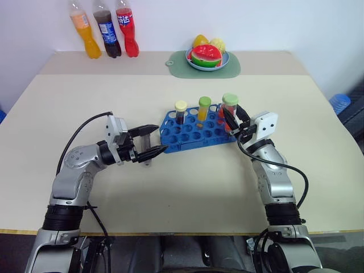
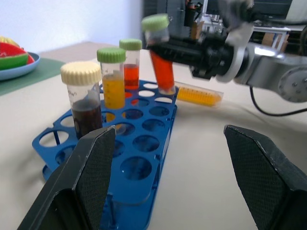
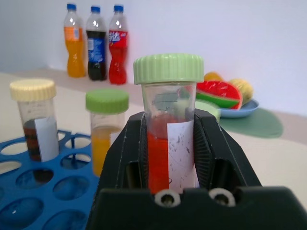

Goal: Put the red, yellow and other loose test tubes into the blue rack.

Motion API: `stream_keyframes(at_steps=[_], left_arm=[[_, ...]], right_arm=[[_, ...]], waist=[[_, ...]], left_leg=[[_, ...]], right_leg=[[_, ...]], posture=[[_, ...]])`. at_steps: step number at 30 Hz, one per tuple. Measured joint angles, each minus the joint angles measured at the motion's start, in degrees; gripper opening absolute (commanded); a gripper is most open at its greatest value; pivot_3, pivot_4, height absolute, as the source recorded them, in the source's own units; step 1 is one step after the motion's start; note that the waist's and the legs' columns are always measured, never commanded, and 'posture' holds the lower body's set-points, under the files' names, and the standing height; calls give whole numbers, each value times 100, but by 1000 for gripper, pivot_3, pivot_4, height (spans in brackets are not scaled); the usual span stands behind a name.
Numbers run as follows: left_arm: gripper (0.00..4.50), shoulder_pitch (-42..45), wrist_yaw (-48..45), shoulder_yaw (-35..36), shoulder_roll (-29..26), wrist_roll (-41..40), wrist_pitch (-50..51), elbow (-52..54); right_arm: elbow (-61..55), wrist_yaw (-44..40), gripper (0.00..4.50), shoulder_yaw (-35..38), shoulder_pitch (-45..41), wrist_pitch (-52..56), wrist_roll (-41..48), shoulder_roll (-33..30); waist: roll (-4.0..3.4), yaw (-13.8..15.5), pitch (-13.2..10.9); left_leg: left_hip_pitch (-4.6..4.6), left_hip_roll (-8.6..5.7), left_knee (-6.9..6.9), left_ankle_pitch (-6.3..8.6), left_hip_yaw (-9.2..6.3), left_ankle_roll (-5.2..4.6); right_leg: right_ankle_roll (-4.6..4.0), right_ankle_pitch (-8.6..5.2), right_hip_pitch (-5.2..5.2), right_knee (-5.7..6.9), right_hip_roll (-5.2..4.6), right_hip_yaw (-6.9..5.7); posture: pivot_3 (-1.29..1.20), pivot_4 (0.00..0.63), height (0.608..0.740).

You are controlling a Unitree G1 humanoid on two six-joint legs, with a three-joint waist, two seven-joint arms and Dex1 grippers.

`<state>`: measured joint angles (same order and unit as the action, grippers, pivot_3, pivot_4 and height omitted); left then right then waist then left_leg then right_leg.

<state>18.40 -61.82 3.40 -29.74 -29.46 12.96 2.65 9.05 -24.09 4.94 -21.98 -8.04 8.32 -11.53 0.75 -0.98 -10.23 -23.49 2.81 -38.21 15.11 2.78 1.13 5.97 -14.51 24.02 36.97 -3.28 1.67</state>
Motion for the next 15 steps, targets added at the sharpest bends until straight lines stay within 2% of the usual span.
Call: stream_keyframes(at_steps=[3, 9, 11, 15], left_arm=[[3732, -8, 30, 0, 2, 0, 27, 50], [3732, -12, 74, -4, 11, -15, 80, 97], [3732, -12, 76, -10, 18, -34, 119, 98], [3732, -1, 71, -37, 58, -39, 127, 87]], right_arm=[[163, -28, 818, -12, -51, -113, 83, 70], [351, -20, 3756, -27, 80, -149, 78, 12], [187, -38, 3756, -38, 158, -19, 34, -132], [-944, -347, 3756, -13, 466, 609, 136, -864]], waist=[[0, -16, 0], [-2, 0, -2], [-4, 11, -3], [-3, 23, -3]], left_leg=[[4, 2, 2, 0, 0, 0], [5, 2, 6, 0, 1, 0], [3, 1, 6, 0, 2, 0], [2, 0, 6, 0, 1, 0]], right_leg=[[-2, -1, -1, 2, 2, 0], [-4, -3, -1, 1, 2, 1], [-4, -3, -1, 0, -1, 2], [-3, -4, 0, 0, -2, 1]], posture=[[0, 150, 740], [0, 150, 740], [0, 150, 740], [0, 150, 740]])
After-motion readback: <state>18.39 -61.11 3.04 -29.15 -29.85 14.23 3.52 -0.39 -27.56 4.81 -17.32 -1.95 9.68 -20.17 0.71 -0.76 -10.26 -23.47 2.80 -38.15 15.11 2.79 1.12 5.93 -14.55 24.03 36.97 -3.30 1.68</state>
